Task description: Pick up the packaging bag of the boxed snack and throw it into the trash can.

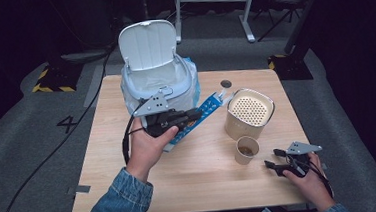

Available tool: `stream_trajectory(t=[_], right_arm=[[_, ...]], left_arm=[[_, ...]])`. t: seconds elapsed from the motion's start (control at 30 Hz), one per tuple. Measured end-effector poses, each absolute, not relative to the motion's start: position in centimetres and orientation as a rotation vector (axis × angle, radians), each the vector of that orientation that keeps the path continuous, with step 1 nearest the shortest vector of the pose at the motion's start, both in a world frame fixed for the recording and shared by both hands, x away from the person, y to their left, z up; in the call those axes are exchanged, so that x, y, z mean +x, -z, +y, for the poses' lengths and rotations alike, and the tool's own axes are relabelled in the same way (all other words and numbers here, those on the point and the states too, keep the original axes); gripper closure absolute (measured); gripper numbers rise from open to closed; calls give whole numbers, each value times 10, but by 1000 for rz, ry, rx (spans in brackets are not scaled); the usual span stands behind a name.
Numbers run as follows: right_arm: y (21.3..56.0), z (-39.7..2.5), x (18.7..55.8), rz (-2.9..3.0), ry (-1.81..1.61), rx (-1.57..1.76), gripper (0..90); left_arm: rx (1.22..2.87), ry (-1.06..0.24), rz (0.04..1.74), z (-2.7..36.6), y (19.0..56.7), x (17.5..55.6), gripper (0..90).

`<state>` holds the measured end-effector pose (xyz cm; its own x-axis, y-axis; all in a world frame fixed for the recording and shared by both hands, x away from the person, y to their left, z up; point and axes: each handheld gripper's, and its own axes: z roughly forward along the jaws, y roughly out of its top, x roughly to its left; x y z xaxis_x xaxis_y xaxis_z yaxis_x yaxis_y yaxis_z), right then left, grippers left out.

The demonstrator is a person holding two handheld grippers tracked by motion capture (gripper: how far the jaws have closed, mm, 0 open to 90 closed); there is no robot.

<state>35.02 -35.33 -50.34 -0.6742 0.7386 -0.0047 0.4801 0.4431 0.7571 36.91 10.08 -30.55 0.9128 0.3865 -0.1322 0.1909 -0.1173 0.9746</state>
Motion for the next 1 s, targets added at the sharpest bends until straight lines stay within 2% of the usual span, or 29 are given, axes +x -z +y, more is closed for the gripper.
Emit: stream_trajectory(t=[1.0], right_arm=[[503, -353, 350, 2361, -1075, 1039, 356]], left_arm=[[1610, -313, 399, 109, 202, 401, 892]])
